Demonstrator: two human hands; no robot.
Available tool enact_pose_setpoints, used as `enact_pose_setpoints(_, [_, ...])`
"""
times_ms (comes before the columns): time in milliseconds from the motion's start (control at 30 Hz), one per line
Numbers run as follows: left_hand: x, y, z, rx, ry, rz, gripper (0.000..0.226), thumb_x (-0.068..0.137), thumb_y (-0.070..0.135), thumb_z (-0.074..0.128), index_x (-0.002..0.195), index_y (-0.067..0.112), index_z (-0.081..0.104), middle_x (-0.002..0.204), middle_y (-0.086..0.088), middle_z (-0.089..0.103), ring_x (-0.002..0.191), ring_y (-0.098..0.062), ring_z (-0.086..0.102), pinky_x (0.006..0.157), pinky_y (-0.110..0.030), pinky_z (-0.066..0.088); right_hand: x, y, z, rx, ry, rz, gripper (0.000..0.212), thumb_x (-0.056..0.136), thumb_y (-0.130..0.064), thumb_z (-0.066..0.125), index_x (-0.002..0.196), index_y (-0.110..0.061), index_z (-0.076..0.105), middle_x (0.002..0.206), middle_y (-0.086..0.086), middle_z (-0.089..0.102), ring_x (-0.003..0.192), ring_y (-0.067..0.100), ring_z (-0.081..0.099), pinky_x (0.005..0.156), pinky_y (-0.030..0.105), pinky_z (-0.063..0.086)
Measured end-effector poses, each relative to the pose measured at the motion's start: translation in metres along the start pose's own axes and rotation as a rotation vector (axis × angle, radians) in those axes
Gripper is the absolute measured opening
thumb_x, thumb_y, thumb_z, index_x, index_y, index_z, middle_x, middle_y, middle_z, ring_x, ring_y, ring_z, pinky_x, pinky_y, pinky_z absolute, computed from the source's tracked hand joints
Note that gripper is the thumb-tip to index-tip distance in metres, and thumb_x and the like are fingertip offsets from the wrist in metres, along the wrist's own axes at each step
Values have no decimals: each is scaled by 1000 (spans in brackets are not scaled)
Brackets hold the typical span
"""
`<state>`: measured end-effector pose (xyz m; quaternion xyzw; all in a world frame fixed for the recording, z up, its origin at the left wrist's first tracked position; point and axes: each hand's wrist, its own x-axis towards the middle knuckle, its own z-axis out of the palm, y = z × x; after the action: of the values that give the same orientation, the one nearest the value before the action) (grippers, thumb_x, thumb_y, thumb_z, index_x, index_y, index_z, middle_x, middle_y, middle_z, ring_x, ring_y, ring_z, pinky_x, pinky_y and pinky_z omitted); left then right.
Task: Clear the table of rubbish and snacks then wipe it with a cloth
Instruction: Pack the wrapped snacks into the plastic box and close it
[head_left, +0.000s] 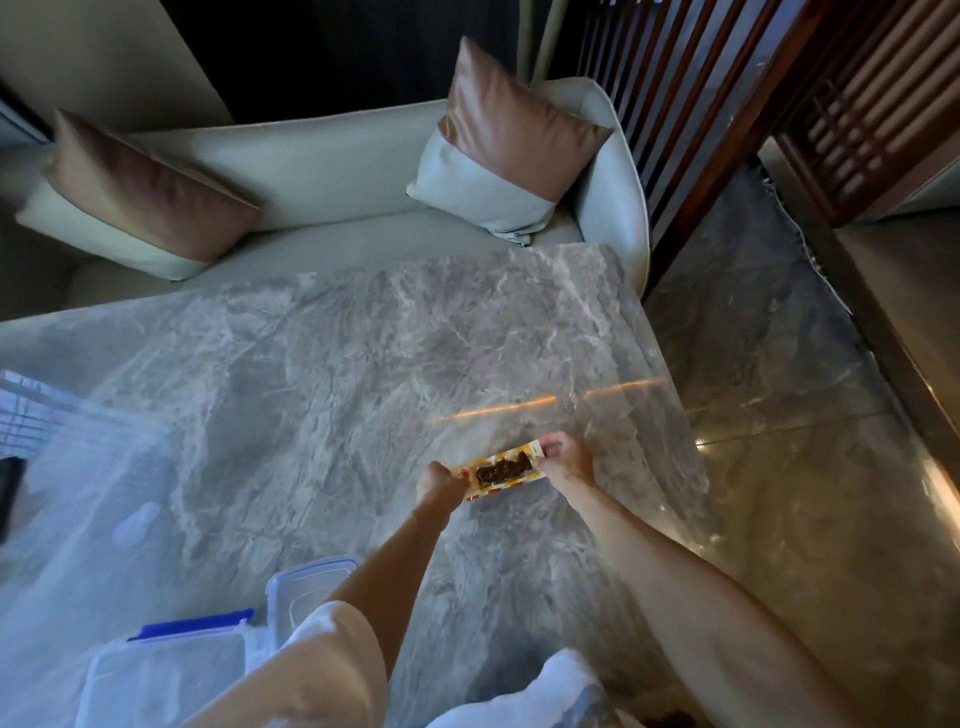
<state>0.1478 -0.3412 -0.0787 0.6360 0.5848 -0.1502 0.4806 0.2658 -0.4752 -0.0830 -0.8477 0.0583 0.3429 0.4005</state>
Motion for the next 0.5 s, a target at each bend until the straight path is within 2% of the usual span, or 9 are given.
enact_pose_setpoints(67, [4,-1,5,-8,-2,-17,13,88,16,62,88,5,56,92,-19,57,81,-28,58,68,-34,44,3,6,0,1,6,8,31,78,13,66,109,8,64,104,25,69,88,20,58,89,40,52])
enact_pose_setpoints(133, [7,0,7,-8,13,-27,16,88,13,61,77,9,50,89,-15,53,78,-24,53,66,-30,40,5,10,1,39,-5,27,33,78,16,64,110,11,61,106,28,68,88,21,58,85,40,51])
enact_pose_setpoints(200, [10,1,8,-8,24,-32,9,89,13,59,87,5,54,91,-14,53,79,-25,53,68,-31,42,7,12,2,75,-29,60,34,79,17,63,113,12,59,104,28,67,89,21,58,79,37,51])
enact_pose_setpoints(300, [12,1,8,1,30,-47,25,90,14,59,110,1,58,102,-20,60,88,-30,61,70,-32,44,8,14,4,59,-55,66,33,80,16,62,112,11,58,111,30,67,89,22,58,83,40,52])
enact_pose_setpoints(400, [14,-1,9,15,33,-49,26,91,14,58,111,-1,56,100,-18,58,89,-31,62,70,-32,48,8,15,5,17,-76,49,33,80,12,64,113,7,58,110,26,67,89,24,60,87,42,52])
enact_pose_setpoints(467, [11,-4,8,-37,18,-45,22,91,12,60,105,-1,51,98,-15,52,86,-27,59,73,-38,58,7,14,6,-11,-103,28,35,80,11,65,114,6,58,107,23,67,90,24,60,88,43,52])
enact_pose_setpoints(500, [9,-6,7,-101,-7,-44,22,90,9,62,103,2,45,99,-14,48,87,-26,58,69,-41,59,7,14,6,-21,-130,6,35,80,12,64,115,8,59,104,23,67,90,23,59,87,42,51])
